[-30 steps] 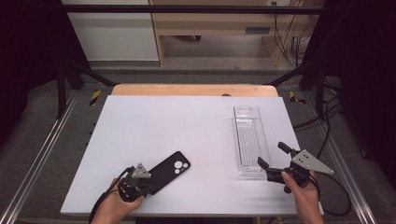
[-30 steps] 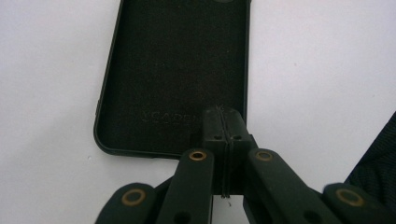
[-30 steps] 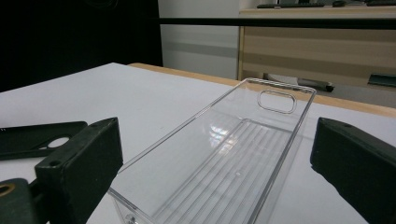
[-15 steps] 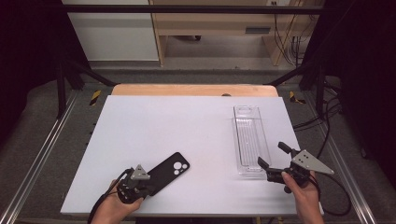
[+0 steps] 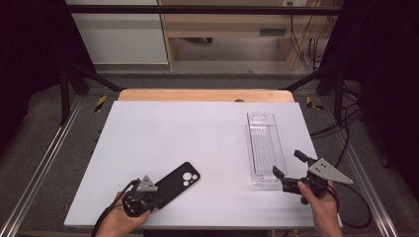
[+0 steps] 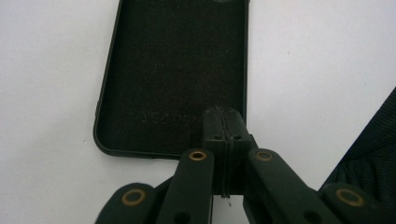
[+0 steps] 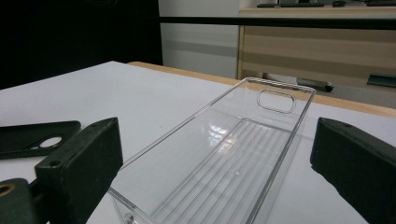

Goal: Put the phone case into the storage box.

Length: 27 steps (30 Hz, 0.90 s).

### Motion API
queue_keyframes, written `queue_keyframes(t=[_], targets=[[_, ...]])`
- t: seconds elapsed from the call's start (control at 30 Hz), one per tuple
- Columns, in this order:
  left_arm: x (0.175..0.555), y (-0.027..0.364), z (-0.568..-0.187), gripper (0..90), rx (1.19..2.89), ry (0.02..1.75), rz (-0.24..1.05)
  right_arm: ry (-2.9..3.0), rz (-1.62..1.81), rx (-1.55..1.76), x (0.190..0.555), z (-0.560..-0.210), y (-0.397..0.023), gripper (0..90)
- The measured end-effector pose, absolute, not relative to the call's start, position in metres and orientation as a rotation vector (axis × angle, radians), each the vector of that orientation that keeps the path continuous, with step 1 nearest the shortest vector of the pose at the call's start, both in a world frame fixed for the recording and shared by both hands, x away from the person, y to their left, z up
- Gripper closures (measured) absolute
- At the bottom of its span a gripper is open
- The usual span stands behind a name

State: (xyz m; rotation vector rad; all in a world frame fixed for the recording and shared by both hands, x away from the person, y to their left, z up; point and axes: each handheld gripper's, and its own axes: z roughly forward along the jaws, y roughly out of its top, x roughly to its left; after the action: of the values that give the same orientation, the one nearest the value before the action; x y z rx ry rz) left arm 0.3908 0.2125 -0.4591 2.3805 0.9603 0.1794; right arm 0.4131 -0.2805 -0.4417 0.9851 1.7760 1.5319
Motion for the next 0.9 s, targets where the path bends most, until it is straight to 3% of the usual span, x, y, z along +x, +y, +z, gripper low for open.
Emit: queue_keyframes(t=[0.9], targets=[[0.3901,0.2078,-0.452,90.0,2.408,0.946,0.214,1.778,1.529,0.979,0.4125,-0.4415,-0.2807,2.7]])
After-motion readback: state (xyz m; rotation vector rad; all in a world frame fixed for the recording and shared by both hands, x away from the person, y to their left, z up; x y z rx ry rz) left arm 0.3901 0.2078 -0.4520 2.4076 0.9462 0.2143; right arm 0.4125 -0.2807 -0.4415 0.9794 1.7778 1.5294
